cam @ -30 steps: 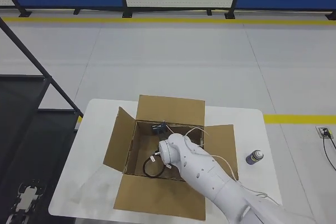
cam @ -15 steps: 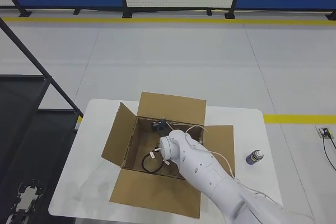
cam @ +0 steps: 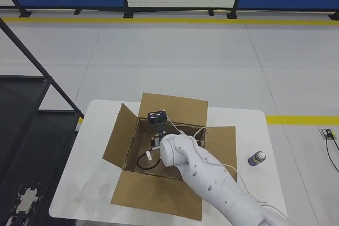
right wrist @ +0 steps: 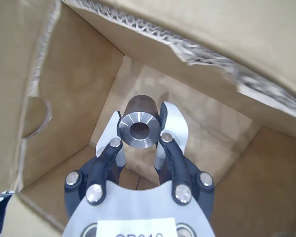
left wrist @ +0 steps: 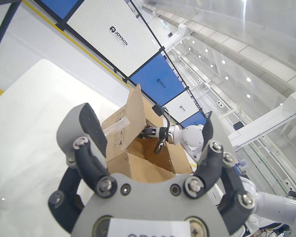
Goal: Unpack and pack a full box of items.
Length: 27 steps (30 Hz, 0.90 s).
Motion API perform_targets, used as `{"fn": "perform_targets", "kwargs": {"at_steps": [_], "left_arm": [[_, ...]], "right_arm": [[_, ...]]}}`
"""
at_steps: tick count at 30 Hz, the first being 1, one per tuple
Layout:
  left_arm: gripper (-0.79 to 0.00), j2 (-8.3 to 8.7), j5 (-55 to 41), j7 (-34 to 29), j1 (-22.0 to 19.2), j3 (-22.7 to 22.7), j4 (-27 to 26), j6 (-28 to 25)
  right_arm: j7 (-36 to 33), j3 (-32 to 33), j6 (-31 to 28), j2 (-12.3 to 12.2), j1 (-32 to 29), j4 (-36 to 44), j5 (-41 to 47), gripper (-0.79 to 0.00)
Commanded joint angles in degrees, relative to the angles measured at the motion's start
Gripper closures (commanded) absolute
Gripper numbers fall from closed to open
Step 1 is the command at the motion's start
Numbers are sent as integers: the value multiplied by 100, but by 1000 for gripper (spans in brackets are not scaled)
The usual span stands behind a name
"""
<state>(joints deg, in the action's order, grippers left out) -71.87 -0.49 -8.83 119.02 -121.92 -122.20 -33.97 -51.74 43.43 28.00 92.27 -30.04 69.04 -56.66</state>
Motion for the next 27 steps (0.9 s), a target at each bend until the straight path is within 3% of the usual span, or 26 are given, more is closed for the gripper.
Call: {"fn": "perform_targets", "kwargs": {"at_steps": [1,6,15,22,27], "left_arm": [[-785,0,0,0,0,0,0,0],[-785,0,0,0,0,0,0,0],[-785,0,0,0,0,0,0,0],[-785,0,0,0,0,0,0,0],[-785,0,0,0,0,0,0,0]], "right_arm": [[-379,378,76,-238,-585,1300,-653,0],[-774,1294,174,-600,-1909,3589,-1802,0],[-956,3058,1080,-820,-3648,5683,-3093,0],[-1192,4516,1262,-840,-4895,6118,-2869,0],[-1521,4965,925,-854,-5238,5546,-2461,0]]}}
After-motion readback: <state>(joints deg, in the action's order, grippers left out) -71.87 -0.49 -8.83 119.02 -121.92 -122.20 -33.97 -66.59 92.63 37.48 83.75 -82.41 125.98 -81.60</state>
